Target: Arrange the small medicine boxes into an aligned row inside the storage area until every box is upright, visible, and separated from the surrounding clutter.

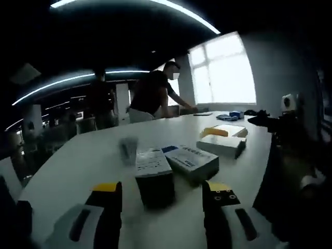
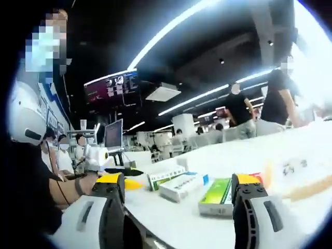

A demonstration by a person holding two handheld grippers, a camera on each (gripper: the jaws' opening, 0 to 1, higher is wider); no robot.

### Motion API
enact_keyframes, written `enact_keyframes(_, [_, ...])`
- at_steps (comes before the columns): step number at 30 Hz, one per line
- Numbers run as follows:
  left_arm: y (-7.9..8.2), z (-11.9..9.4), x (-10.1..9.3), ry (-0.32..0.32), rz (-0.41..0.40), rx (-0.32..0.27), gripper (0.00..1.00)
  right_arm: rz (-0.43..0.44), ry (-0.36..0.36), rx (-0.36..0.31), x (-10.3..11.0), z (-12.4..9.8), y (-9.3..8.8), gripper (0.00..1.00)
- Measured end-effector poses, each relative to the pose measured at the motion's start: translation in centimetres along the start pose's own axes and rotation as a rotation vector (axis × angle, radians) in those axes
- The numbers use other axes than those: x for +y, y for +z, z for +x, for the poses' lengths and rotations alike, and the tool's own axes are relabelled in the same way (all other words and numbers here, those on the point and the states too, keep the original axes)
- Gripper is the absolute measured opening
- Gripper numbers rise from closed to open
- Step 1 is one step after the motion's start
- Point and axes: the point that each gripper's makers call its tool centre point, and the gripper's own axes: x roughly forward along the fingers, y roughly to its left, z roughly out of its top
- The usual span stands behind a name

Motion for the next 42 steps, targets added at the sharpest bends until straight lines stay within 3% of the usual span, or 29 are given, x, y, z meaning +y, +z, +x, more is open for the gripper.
enact_keyframes(2, [-0.7,1.0,0.3,-0.001,-0.024,0.040,0.62,0.004,-0.018,-0.020,-0.4,-0.2,0.4,0.90])
enact_keyframes(8, [-2.0,2.8,0.5,-0.013,-0.100,0.079,0.59,0.062,-0.031,-0.045,-0.9,-1.3,0.5,0.90])
enact_keyframes(15, [-2.2,3.2,-0.6,-0.052,-0.097,0.105,0.37,0.092,-0.052,-0.045,-1.5,-1.8,0.2,0.90])
enact_keyframes(28, [-1.8,3.0,-0.3,-0.070,-0.137,0.120,0.32,0.128,-0.039,-0.052,-1.2,-2.2,0.3,0.90])
enact_keyframes(34, [-1.5,3.4,0.9,-0.107,-0.227,0.130,0.31,0.142,-0.039,-0.049,-1.3,-2.4,0.4,0.89])
enact_keyframes(42, [-1.7,3.5,1.7,-0.135,-0.221,0.146,0.32,0.172,-0.037,-0.039,-1.5,-2.1,-0.1,0.89])
